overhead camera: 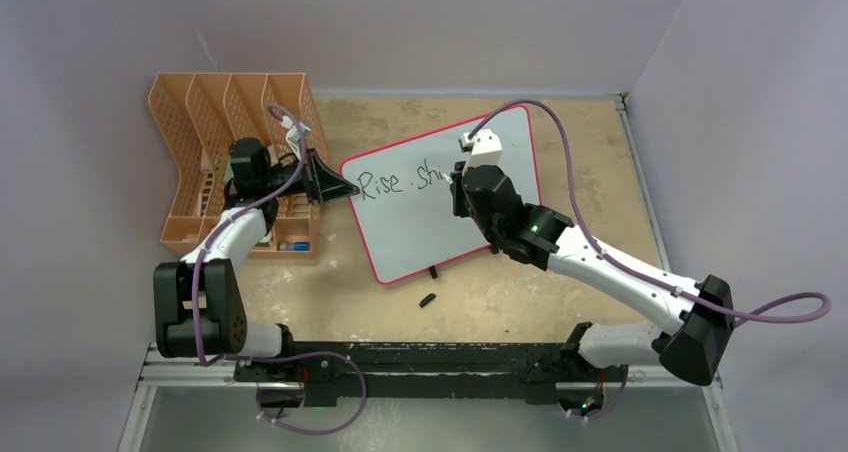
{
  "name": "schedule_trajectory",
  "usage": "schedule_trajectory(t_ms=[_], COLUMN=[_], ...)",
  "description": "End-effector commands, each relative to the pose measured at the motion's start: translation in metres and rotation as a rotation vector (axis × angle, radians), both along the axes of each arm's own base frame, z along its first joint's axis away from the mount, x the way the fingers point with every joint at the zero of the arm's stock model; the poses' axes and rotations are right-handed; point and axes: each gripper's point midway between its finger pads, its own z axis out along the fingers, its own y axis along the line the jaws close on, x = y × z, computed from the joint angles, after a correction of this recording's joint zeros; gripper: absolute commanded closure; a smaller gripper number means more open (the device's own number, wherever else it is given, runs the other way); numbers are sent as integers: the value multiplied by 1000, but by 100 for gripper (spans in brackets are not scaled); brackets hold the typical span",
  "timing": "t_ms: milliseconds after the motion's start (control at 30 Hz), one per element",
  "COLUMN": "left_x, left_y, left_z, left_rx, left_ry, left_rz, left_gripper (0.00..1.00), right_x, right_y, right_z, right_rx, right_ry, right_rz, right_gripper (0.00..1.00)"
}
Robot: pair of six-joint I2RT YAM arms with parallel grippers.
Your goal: Write a sentence on the whiteboard
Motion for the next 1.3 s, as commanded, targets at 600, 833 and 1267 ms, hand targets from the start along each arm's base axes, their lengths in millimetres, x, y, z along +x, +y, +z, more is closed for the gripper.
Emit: schedule_trajectory(t_ms=[600,833,1267], left_x=[4,4,4], left_y=[-3,-3,-3], left_z=[10,10,11], left_rx=[17,17,18], left_ry=[-62,-61,-65], left_rz=[1,1,2], left_gripper=[100,100,100], right_x=[17,20,16], right_y=[-1,-1,-2], right_z=[25,20,9], right_rx=[46,41,14], right_ry=[-80,-74,-36], right_rz=[-38,-39,-29], right_gripper=[100,100,100])
